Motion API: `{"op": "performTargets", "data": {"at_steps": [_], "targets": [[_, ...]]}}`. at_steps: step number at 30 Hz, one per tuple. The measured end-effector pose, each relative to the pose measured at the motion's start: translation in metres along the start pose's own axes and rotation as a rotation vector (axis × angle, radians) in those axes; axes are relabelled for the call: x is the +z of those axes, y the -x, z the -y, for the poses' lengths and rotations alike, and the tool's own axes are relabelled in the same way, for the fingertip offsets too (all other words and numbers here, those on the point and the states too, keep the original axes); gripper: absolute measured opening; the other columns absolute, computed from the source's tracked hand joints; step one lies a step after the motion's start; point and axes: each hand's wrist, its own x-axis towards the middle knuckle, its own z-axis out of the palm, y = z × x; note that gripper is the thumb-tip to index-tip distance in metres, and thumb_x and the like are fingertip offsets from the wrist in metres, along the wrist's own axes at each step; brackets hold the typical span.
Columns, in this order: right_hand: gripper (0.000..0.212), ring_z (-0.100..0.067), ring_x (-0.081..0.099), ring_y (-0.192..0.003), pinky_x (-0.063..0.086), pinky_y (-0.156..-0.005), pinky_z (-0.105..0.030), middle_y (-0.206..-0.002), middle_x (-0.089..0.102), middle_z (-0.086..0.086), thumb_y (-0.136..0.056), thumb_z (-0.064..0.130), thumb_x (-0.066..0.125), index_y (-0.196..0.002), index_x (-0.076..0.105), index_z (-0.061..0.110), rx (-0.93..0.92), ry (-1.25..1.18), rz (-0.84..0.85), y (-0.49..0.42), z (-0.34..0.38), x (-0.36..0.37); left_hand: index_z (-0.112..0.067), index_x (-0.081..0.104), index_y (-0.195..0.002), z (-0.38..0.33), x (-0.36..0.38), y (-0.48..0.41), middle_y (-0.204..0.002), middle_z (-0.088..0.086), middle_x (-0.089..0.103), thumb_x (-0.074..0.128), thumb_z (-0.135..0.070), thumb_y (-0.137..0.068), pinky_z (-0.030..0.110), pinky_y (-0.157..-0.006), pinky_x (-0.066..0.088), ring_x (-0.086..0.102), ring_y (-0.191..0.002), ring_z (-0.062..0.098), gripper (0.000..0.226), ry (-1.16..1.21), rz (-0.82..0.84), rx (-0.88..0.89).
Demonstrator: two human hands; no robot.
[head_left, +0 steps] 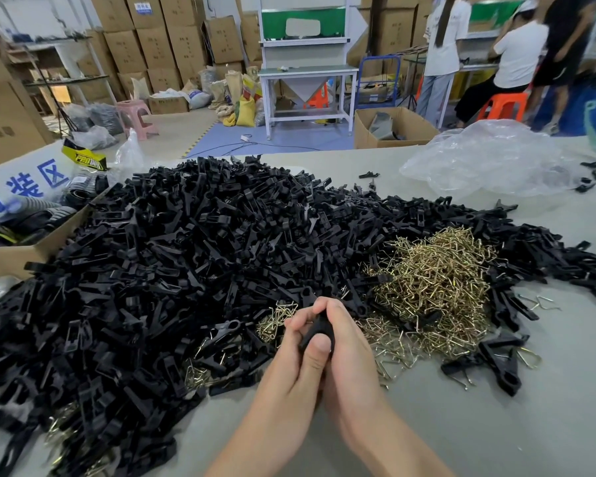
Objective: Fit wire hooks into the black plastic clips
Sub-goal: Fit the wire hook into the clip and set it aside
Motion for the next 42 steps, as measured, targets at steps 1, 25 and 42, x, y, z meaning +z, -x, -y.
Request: {"op": "performTargets", "data": {"at_steps": [1,25,42], "targets": [[0.023,-0.009,0.066,-0.079,0.047,-0.08,-0.039,-0.09,0.075,0.006,-0.088,0.046,0.051,-0.08,0.066,0.031,-0.005,-0.005,0.011,0.001,0.0,0.0,-0.054,0.04,-0.137,0.001,-0.001,0.0,-0.129,-0.037,0.055,0.042,-0.067,-0.084,0.023,-0.099,0.047,0.058,-0.119,-0.004,0.055,-0.013,0.006,0.013],[0.033,-0.01,0.07,-0.101,0.046,-0.092,-0.031,-0.105,0.077,-0.006,-0.107,0.031,0.033,-0.102,0.054,0.006,-0.017,-0.084,0.07,0.002,-0.007,0.005,-0.037,0.058,-0.132,0.009,0.005,-0.007,-0.115,-0.023,0.07,0.047,-0.06,-0.09,0.011,-0.087,0.047,0.064,-0.109,-0.005,0.049,0.026,-0.091,0.031],[0.03,-0.02,0.057,-0.055,0.052,-0.049,-0.031,-0.064,0.055,-0.001,-0.102,0.028,0.054,-0.126,0.065,0.043,-0.14,0.134,0.25,0.012,0.012,-0.021,-0.016,0.071,-0.082,-0.007,-0.007,-0.005,-0.065,0.008,0.054,0.062,-0.055,-0.08,0.026,-0.046,0.035,0.046,-0.049,0.016,0.04,0.43,-0.082,-0.108]]}}
